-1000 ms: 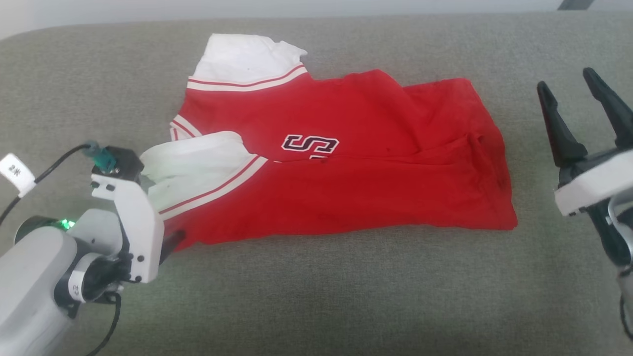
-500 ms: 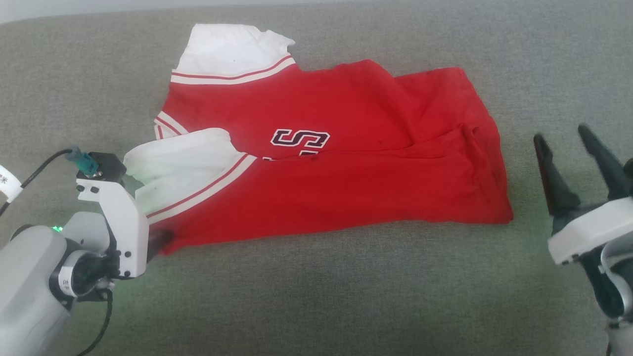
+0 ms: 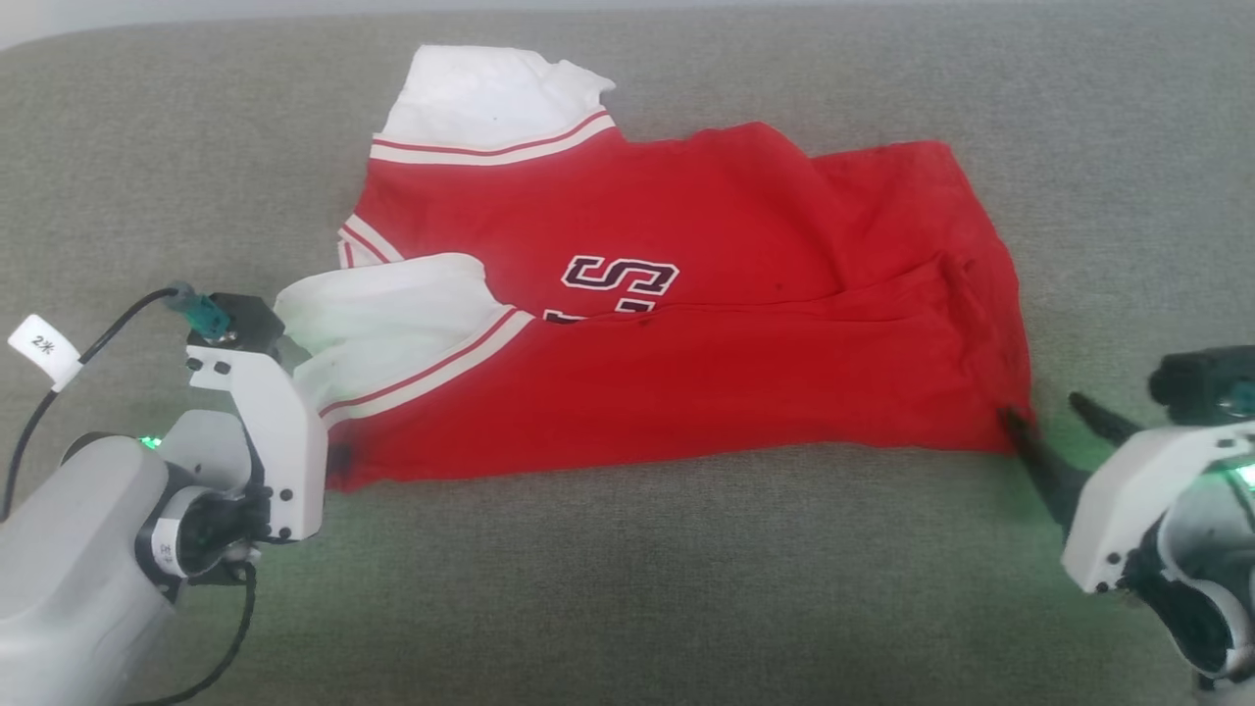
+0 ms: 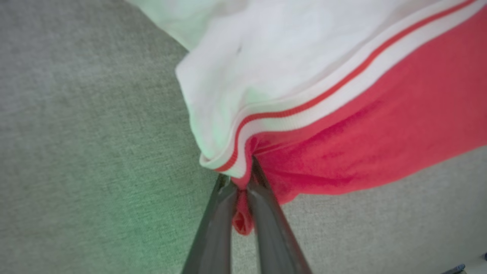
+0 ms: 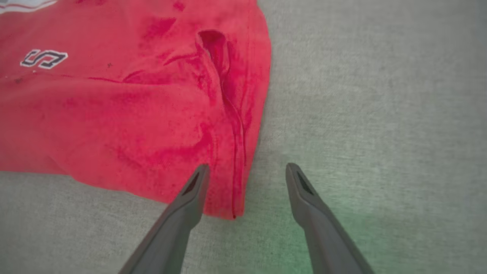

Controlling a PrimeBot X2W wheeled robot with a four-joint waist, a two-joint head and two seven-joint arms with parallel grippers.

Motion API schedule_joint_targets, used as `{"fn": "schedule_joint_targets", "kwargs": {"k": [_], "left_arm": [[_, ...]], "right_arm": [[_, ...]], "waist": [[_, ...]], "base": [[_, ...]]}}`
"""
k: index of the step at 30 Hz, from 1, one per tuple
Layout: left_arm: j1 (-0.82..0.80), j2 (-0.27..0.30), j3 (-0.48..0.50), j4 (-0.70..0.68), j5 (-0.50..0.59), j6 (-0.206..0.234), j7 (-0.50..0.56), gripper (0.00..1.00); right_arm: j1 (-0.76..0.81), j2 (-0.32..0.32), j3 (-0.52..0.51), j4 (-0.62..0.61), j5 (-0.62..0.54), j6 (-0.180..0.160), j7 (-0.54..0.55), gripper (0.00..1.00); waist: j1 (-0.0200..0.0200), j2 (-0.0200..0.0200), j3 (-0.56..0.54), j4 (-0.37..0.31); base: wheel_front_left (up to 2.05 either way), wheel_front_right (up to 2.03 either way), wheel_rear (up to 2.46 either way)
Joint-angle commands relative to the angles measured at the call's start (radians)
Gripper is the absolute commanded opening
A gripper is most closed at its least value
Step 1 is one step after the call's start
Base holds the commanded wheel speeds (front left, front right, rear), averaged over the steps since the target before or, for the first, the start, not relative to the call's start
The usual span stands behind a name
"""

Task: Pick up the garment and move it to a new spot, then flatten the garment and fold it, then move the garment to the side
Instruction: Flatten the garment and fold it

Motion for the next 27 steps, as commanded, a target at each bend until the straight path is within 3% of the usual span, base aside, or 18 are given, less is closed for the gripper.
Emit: {"fn": "schedule_joint_targets", "kwargs": {"k": [1,8,10,11,17,27], "left_arm": [[0.044,-0.026,-0.043,0.023,0.015,-0.005,0.014,0.00],[0.035,-0.042,-0.052,0.024,0.013,-0.011,0.012,0.00],[0.032,-0.047,-0.054,0.024,0.014,-0.013,0.010,0.00],[0.031,-0.049,-0.054,0.025,0.014,-0.013,0.009,0.00],[0.030,-0.043,-0.048,0.017,0.008,-0.010,0.007,0.00],[0.045,0.036,-0.018,-0.097,0.003,0.040,0.035,0.00]], "right_arm": [[-0.017,0.003,0.003,-0.001,0.001,-0.001,0.008,1.00],[-0.079,0.006,0.026,0.075,-0.024,-0.001,0.163,0.98],[-0.095,0.010,0.033,0.105,-0.032,-0.001,0.199,0.43],[-0.106,0.006,0.037,0.113,-0.046,-0.001,0.209,0.01],[-0.140,-0.013,0.045,0.146,-0.058,-0.002,0.249,0.00],[-0.111,-0.086,0.065,0.059,-0.014,-0.002,0.297,0.00]], "waist": [[0.0000,-0.0001,0.000,0.004],[0.0000,-0.0001,0.001,0.026],[0.0000,-0.0001,0.000,0.032],[0.0000,-0.0001,0.001,0.034],[0.0000,-0.0001,-0.001,0.046],[0.0000,-0.0001,-0.019,0.051]], "base": [[0.00,0.00,0.00],[0.00,0.00,0.00],[0.00,0.00,0.00],[0.00,0.00,0.00],[0.00,0.00,0.00],[0.00,0.00,0.00]]}}
